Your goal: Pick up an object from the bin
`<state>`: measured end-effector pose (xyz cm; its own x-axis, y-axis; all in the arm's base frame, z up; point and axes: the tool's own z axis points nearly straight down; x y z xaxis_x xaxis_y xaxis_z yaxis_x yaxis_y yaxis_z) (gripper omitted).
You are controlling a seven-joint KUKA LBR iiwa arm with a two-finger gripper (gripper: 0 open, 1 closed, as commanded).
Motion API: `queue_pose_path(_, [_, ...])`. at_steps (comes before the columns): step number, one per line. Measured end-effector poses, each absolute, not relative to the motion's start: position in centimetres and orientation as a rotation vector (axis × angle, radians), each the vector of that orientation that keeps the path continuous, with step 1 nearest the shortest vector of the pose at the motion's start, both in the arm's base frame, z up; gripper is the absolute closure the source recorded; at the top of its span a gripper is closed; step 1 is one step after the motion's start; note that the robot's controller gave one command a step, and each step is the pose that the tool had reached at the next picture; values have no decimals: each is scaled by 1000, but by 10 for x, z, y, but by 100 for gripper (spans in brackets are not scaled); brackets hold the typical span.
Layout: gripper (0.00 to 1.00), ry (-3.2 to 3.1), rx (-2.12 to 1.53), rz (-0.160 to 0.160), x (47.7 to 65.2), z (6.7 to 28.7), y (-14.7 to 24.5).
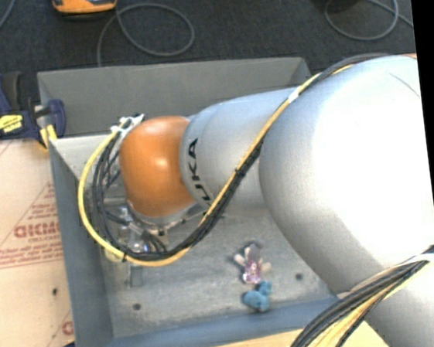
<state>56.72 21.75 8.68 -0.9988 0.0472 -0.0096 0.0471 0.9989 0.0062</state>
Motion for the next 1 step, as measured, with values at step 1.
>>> queue_pose_path(1, [0, 3129, -185, 1, 582, 60, 228])
